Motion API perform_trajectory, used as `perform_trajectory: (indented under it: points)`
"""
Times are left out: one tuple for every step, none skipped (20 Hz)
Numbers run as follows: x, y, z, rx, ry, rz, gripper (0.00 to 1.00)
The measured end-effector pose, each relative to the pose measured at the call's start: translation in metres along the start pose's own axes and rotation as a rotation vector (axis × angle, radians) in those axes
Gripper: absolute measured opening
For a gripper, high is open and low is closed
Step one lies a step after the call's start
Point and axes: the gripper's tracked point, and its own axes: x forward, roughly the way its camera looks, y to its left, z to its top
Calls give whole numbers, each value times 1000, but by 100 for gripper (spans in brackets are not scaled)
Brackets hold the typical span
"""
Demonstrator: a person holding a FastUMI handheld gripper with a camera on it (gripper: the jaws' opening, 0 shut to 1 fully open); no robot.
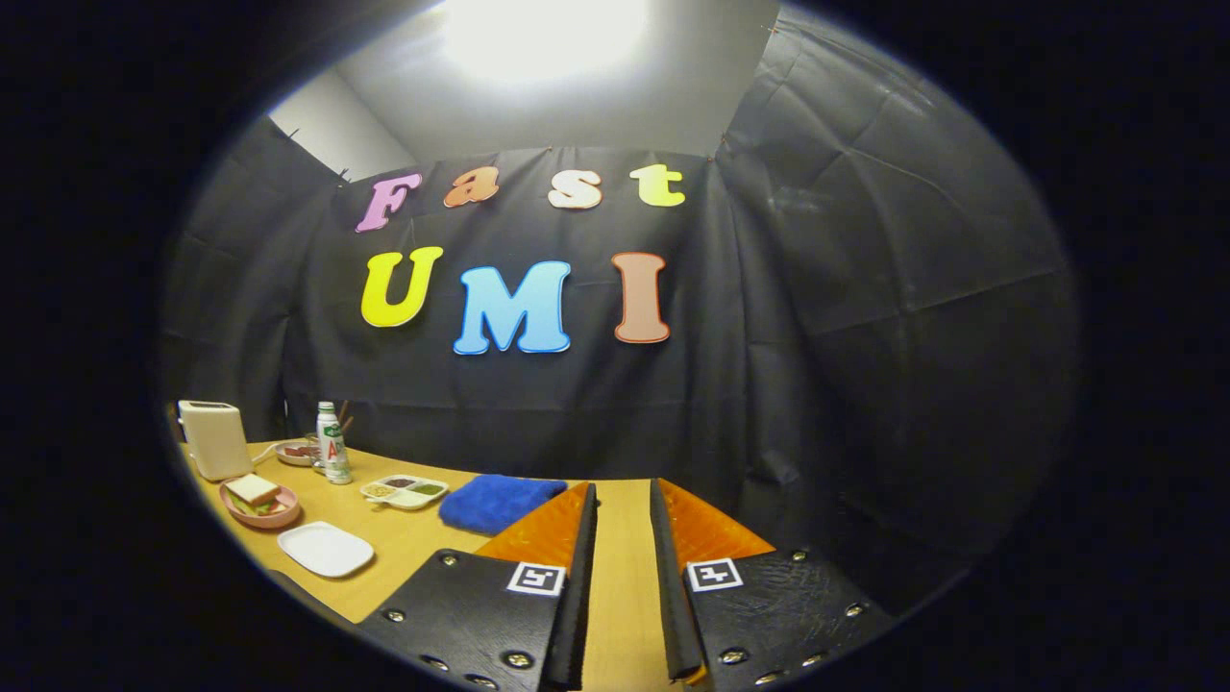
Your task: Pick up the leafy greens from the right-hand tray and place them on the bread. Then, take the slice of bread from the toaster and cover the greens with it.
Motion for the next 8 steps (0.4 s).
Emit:
perform_trajectory:
  points:
    - [3, -12, 2, -6, -28, -9, 33]
    - [8, -19, 5, -1, -63, -6, 33]
    - [12, -24, 5, 0, -91, -1, 38]
    - [19, -32, -3, -9, -92, -16, 50]
    - [24, -41, -17, -19, -72, -28, 61]
    - [26, -43, -30, -20, -39, -28, 61]
    - [29, -42, -39, -15, -12, -24, 61]
    - [31, -43, -49, -13, 15, -20, 61]
